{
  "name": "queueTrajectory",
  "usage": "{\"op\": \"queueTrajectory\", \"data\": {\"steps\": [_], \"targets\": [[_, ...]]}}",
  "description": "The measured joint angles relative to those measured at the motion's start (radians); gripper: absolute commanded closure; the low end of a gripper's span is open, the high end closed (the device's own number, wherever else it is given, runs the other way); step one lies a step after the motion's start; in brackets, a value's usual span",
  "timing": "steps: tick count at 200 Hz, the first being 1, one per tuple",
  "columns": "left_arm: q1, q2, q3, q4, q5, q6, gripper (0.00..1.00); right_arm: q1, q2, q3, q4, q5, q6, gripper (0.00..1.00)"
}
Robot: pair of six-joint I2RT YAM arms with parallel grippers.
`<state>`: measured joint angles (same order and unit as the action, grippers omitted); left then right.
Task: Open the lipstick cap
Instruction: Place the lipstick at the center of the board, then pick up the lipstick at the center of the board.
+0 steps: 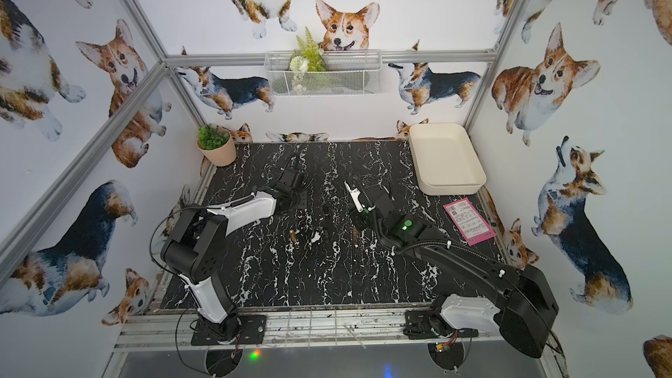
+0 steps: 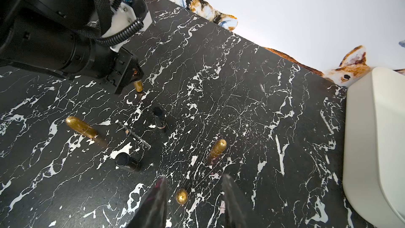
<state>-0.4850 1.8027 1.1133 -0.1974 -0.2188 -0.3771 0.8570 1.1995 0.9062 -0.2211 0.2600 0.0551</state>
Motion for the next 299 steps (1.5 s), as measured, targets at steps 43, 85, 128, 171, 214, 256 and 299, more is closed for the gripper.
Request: {"op": "queueTrajectory", "data": {"steps": [43, 85, 128, 171, 214, 256, 299], "targets": [[0.000, 0.001, -0.014, 0.003, -0.004, -0.008, 0.71, 0.000, 0.004, 0.000, 0.000, 0.000, 0.000, 0.54], [-0.001, -0.014, -0.042, 0.003, -0.015, -0.026, 0.51, 0.000, 0.004, 0.000, 0.000, 0.000, 0.000, 0.53], [-0.001, -0.019, -0.037, 0.002, -0.016, -0.034, 0.44, 0.000, 0.013, 0.000, 0.000, -0.001, 0.000, 0.53], [0.000, -0.076, 0.079, -0.102, -0.003, -0.038, 0.42, 0.000, 0.000, 0.021, -0.002, 0.000, 0.000, 0.56], [-0.001, -0.045, 0.354, -0.319, 0.155, -0.014, 0.42, -0.074, -0.021, 0.037, -0.018, -0.065, 0.053, 0.57], [-0.053, 0.038, 0.547, -0.560, 0.319, 0.027, 0.42, -0.145, -0.056, 0.026, -0.040, -0.150, 0.132, 0.56], [-0.122, 0.116, 0.583, -0.690, 0.369, 0.053, 0.43, -0.157, -0.072, 0.008, -0.062, -0.178, 0.179, 0.56]]}}
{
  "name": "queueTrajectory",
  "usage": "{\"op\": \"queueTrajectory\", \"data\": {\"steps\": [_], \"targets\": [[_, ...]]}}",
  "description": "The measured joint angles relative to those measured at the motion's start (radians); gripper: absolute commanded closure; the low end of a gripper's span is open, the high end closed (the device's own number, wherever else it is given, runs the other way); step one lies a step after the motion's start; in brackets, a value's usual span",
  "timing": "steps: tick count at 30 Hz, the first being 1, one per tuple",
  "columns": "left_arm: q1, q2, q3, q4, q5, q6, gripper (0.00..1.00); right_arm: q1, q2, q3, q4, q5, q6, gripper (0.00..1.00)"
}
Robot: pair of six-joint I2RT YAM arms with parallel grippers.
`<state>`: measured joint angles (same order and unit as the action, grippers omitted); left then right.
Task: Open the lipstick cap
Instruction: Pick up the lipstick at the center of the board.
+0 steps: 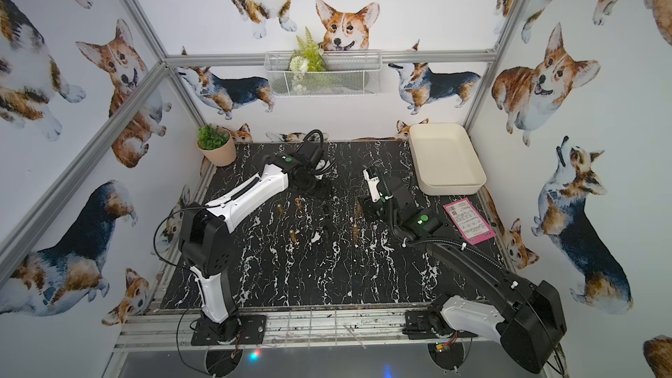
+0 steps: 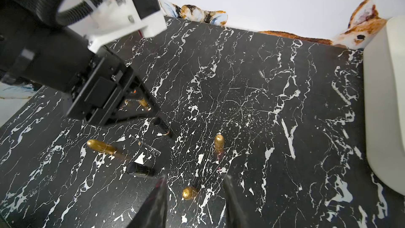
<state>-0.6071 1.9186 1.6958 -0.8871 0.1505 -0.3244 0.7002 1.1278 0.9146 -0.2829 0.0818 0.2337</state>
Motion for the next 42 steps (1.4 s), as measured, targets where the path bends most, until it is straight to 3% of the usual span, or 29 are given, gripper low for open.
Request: {"op": "queueTrajectory", "data": {"steps": [15, 42], "targets": [[-0.024, 0.097, 0.018, -0.058, -0.026, 0.007, 0.44, 0.000, -0.028, -0.032, -0.021, 0.000, 0.007, 0.58], [-0.026, 0.196, 0.097, -0.068, -0.071, 0.019, 0.64, 0.000, -0.014, -0.044, -0.013, 0.002, 0.000, 0.58]]}}
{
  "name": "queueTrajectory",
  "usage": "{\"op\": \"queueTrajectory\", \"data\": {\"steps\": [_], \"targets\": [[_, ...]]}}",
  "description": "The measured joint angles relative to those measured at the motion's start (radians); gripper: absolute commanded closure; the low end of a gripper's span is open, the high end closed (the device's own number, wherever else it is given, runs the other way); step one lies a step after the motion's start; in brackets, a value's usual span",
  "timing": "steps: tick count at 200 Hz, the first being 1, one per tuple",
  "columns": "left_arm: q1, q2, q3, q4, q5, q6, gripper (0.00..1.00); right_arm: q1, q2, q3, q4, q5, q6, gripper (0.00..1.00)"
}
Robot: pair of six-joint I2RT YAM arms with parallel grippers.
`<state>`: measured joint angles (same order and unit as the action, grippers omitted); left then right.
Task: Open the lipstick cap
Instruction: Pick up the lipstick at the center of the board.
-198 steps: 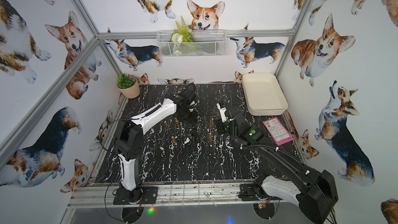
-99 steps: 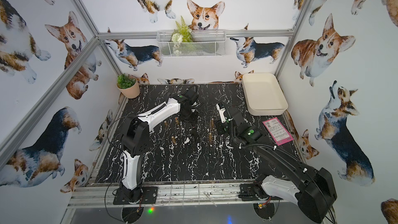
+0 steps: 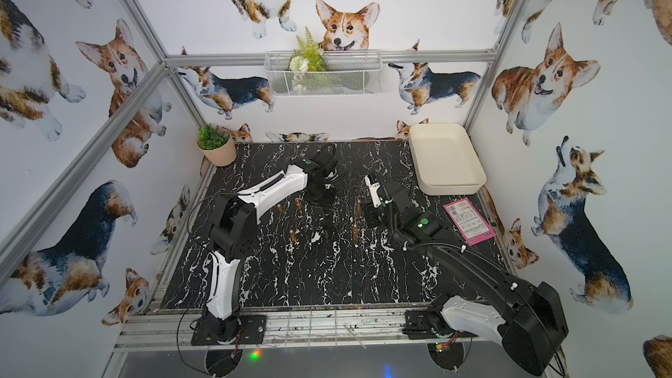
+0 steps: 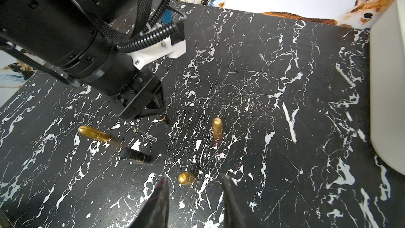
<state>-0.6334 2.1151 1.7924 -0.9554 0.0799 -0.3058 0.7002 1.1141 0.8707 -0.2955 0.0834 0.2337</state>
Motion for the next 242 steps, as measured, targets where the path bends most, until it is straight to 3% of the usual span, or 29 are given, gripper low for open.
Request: {"op": "queueTrajectory", "data": {"steps": [69, 151, 187, 208, 224, 242], "targets": [[-0.003, 0.008, 0.003, -0.011, 0.000, 0.004, 0.81, 0.000, 0.000, -0.002, 0.000, 0.000, -0.001, 0.58], [0.002, -0.047, 0.053, -0.071, 0.004, 0.024, 0.82, 0.000, 0.027, 0.000, -0.003, -0.006, -0.043, 0.56], [0.024, -0.121, 0.135, -0.126, 0.100, 0.033, 0.85, 0.000, 0.033, 0.021, -0.003, -0.100, -0.084, 0.49], [0.027, -0.154, 0.172, -0.153, 0.220, 0.034, 0.86, 0.000, 0.045, 0.055, -0.015, -0.172, -0.113, 0.47], [0.028, -0.176, 0.190, -0.166, 0.342, 0.033, 0.94, 0.000, 0.058, 0.093, -0.027, -0.221, -0.132, 0.46], [0.028, -0.206, 0.191, -0.172, 0.437, 0.032, 0.95, 0.000, 0.067, 0.119, -0.041, -0.248, -0.155, 0.46]]}}
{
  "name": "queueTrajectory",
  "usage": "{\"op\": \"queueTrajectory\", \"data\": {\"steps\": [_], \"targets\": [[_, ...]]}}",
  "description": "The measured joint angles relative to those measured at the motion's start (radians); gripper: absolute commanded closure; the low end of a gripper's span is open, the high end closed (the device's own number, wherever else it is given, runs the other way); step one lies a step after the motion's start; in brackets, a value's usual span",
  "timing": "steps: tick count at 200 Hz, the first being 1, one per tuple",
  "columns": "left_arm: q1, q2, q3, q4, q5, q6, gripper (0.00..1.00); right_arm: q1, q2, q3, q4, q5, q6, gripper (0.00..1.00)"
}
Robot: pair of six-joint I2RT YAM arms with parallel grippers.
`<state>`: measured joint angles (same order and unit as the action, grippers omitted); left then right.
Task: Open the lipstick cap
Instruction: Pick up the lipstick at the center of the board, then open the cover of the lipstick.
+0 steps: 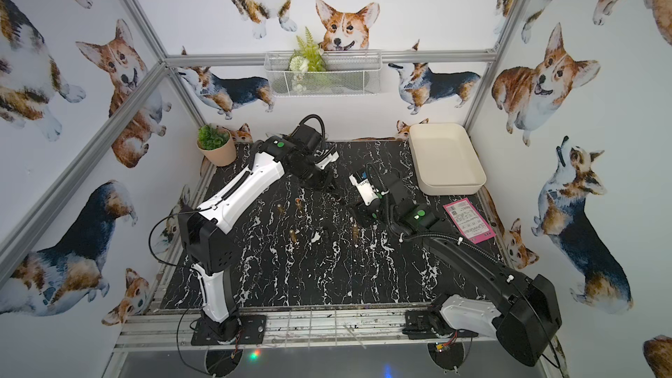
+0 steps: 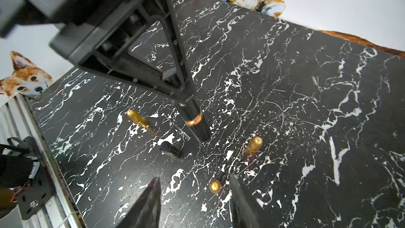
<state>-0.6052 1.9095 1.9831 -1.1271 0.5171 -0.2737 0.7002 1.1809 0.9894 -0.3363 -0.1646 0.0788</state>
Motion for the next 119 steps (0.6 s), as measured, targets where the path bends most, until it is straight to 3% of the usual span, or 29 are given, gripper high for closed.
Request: {"op": "queueTrajectory", "data": {"steps": [41, 119], "targets": [[0.000, -0.054, -0.011, 0.001, 0.171, -0.018, 0.95, 0.000, 0.025, 0.045, -0.043, -0.052, -0.042, 0.46], [0.000, -0.088, -0.052, 0.015, 0.277, -0.026, 0.93, 0.000, 0.053, 0.077, -0.090, -0.076, -0.066, 0.61]]}}
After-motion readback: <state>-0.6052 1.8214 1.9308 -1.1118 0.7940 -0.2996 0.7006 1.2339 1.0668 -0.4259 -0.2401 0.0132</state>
